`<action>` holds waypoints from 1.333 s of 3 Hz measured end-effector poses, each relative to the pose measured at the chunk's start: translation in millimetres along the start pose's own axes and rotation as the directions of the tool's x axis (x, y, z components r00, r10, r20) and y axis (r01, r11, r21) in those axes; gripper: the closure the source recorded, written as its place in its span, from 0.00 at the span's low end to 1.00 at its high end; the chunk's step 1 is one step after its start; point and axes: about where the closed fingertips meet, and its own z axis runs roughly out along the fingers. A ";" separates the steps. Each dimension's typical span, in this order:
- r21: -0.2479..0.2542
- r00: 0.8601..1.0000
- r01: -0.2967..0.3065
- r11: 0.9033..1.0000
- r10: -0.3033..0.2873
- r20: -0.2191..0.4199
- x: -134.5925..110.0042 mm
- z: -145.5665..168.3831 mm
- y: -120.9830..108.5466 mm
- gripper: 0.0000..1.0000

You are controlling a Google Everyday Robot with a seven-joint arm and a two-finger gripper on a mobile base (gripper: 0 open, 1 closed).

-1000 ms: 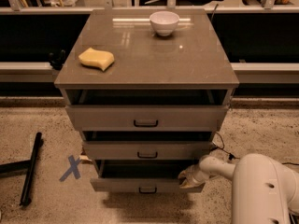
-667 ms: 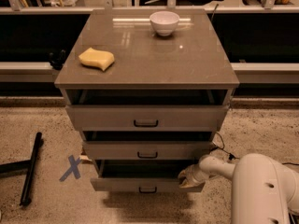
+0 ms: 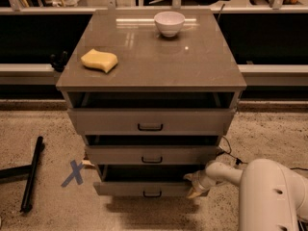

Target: Open bottom drawer

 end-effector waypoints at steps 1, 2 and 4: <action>-0.003 1.000 0.000 1.000 0.000 0.002 -0.9 1.7 1.5 0.00; -0.050 1.000 0.007 0.999 -0.007 0.007 -4.2 11.0 9.6 0.00; -0.142 0.999 -0.034 0.989 0.032 -0.021 -8.0 22.7 61.3 0.26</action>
Offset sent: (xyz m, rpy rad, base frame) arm -0.0151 0.0131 -0.0187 -0.0108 0.0931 0.0629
